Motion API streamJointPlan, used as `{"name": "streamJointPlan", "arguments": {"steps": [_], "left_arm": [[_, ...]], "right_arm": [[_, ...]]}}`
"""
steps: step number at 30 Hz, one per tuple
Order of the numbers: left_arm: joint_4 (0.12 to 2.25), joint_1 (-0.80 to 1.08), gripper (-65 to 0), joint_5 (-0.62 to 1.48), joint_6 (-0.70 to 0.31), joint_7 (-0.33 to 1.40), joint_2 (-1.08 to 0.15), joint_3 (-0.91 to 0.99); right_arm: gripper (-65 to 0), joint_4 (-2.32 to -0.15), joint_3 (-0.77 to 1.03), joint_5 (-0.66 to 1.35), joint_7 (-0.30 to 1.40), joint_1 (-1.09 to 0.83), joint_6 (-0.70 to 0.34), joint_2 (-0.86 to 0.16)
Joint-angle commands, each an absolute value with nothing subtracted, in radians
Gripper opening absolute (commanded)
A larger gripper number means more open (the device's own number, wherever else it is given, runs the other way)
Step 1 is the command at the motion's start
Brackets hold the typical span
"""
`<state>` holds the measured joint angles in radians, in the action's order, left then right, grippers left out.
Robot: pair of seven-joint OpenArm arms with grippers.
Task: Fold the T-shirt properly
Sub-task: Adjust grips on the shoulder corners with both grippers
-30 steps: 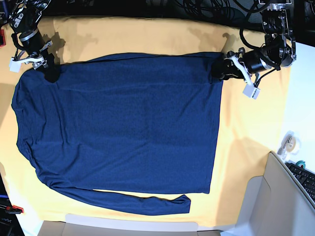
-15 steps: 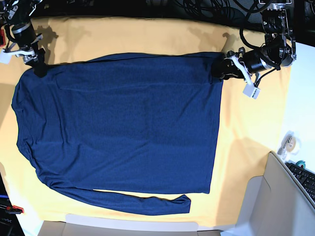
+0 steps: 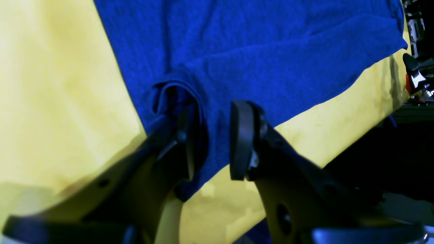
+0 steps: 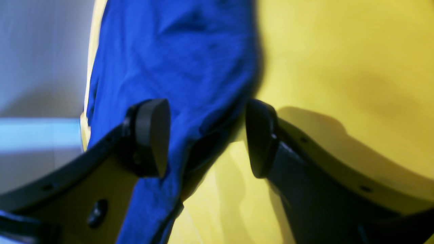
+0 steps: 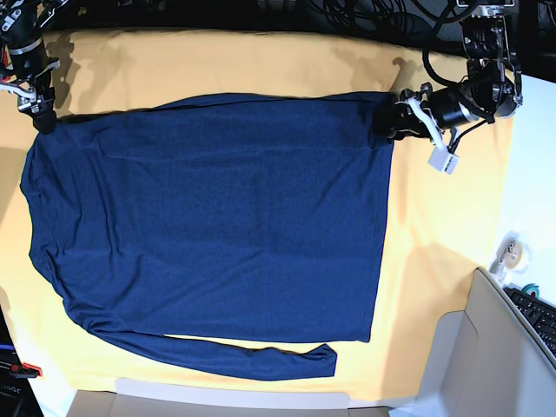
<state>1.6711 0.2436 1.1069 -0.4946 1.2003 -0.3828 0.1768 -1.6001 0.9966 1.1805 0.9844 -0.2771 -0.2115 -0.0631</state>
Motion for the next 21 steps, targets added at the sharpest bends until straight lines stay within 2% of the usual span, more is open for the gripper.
{"name": "streamJointPlan", "arguments": {"steps": [1,12,21], "left_arm": [[1.69,0.239,-48.7,1.127,-0.498,1.188,-0.398,0.182],[1.69,0.24,-48.7,1.127,-0.498,1.188,-0.398,0.182],[1.69,0.24,-48.7,1.127,-0.498,1.188,-0.398,0.182]], "right_arm": [[-29.8,-1.606,1.001,1.202,0.974,-0.265,-0.219,-0.077],[-29.9,-1.411,1.001,1.201,0.974,-0.189,-0.216,-0.085],[-29.9,-1.397,1.003,1.152,0.96,-0.162,-0.209,-0.091]]}}
